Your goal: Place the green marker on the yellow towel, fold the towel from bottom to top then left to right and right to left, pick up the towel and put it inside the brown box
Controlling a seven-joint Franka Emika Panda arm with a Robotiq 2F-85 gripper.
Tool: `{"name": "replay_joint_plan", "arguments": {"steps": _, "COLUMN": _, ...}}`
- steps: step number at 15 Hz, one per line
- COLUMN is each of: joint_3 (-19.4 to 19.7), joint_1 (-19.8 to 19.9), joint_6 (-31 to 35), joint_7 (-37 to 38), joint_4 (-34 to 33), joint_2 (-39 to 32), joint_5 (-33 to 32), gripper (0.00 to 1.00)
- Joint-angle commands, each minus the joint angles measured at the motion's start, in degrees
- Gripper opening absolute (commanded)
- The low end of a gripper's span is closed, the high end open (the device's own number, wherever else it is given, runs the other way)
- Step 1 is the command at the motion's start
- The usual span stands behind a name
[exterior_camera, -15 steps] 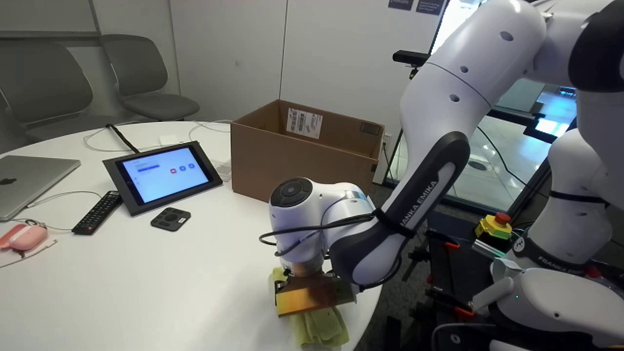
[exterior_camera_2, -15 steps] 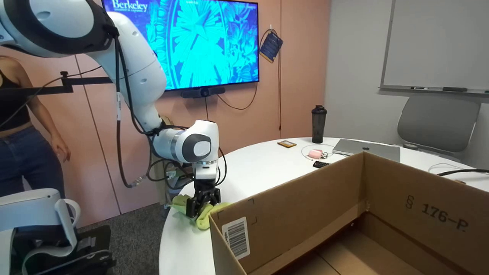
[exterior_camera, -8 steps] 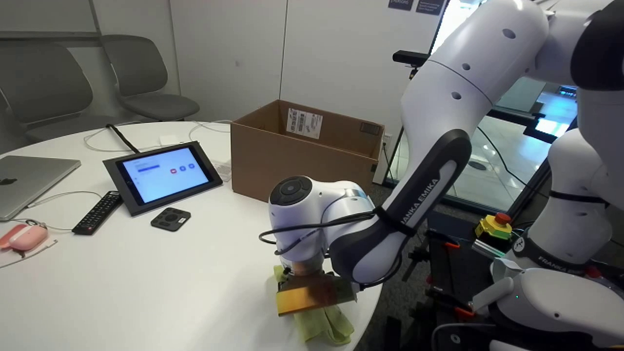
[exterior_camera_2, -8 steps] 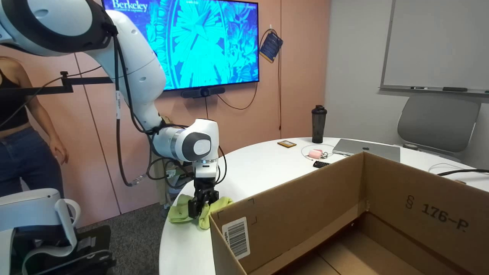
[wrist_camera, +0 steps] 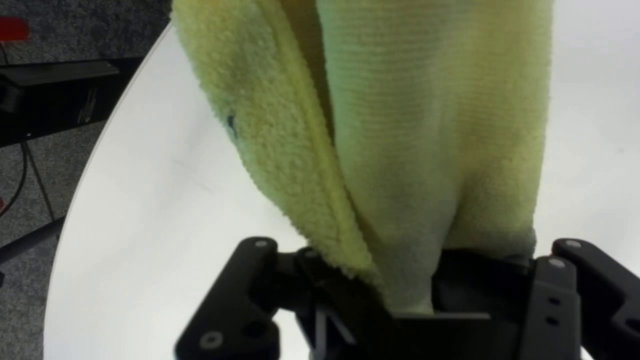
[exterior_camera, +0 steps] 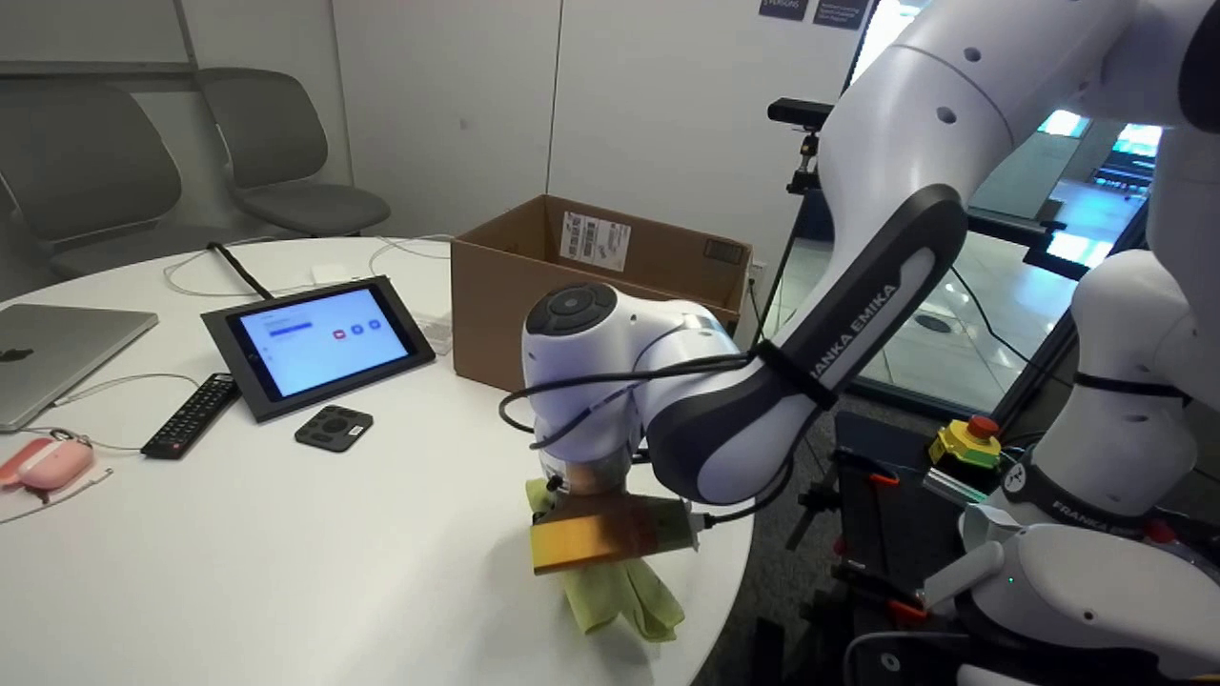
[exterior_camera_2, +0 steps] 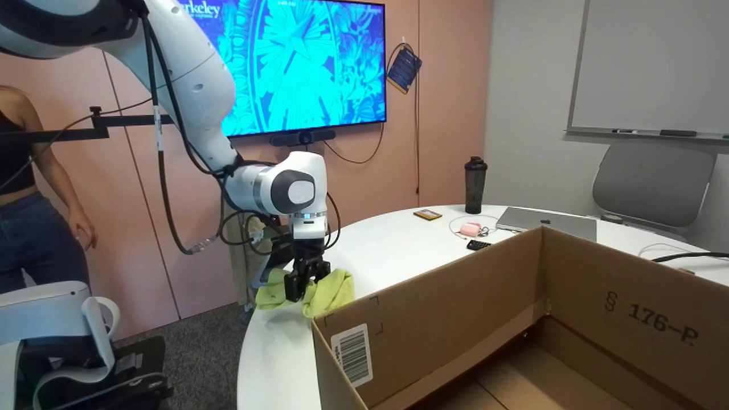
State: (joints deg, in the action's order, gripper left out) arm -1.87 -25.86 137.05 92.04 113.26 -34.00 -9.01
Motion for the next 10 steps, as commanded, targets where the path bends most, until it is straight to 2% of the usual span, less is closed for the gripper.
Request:
{"name": "replay_joint_plan", "arguments": {"steps": 1, "joint_3": 0.88, "joint_1": 0.75, "joint_6": -3.0, "joint_7": -0.75, "joint_4": 2.81, "joint_2": 7.46, "joint_5": -2.17, "gripper": 0.03}}
{"name": "replay_joint_plan", "arguments": {"steps": 6, "joint_3": 2.71, "joint_1": 2.88, "joint_6": -7.31, "joint_7": 1.82, "joint_4": 3.64, "joint_2": 16.06, "joint_5": -7.2, "gripper": 0.04}}
{"name": "replay_joint_plan", "arguments": {"steps": 10, "joint_3": 3.1, "joint_1": 6.14, "joint_6": -8.89, "joint_7": 4.7, "joint_4": 3.98, "joint_2": 22.03, "joint_5": -11.51, "gripper": 0.04}}
